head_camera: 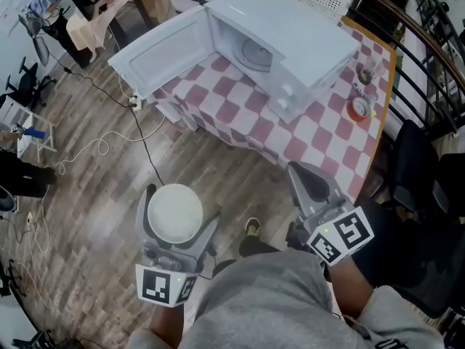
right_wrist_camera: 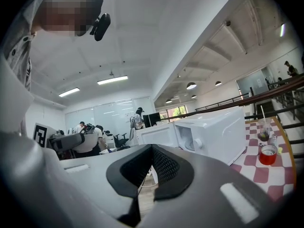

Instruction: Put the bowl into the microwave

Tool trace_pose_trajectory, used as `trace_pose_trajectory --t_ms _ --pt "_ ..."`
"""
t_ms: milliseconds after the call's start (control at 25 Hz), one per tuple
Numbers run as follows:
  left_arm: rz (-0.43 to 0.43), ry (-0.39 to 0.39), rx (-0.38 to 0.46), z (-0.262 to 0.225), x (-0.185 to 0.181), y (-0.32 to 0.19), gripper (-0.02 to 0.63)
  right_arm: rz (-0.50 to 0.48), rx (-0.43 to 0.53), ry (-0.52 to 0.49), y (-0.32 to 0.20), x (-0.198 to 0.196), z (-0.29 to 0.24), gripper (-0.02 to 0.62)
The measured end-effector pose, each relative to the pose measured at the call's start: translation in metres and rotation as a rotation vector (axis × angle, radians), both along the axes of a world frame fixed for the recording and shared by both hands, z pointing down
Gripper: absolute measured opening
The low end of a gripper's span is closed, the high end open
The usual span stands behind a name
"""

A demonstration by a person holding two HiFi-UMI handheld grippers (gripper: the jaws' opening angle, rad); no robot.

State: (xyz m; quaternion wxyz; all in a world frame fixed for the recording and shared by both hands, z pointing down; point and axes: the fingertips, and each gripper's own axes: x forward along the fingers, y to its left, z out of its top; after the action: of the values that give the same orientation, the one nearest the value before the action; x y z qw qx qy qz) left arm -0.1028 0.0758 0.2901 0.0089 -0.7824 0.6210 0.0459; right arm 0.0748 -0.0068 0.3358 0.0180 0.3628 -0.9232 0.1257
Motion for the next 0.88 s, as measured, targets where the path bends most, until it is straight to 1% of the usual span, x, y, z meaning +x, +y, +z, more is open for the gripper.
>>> trace_pose_trajectory --t_ms 480,880 --pt "0.000 0.004 0.018 -0.004 0.007 -0.011 0.543 -0.004 0.023 -0.011 -0.006 0.008 -0.008 -0.006" --pt "0.012 -0.028 0.032 -0.010 0.021 -0.006 0.543 -0.009 0.032 -0.032 -0.002 0.014 -0.009 -0.006"
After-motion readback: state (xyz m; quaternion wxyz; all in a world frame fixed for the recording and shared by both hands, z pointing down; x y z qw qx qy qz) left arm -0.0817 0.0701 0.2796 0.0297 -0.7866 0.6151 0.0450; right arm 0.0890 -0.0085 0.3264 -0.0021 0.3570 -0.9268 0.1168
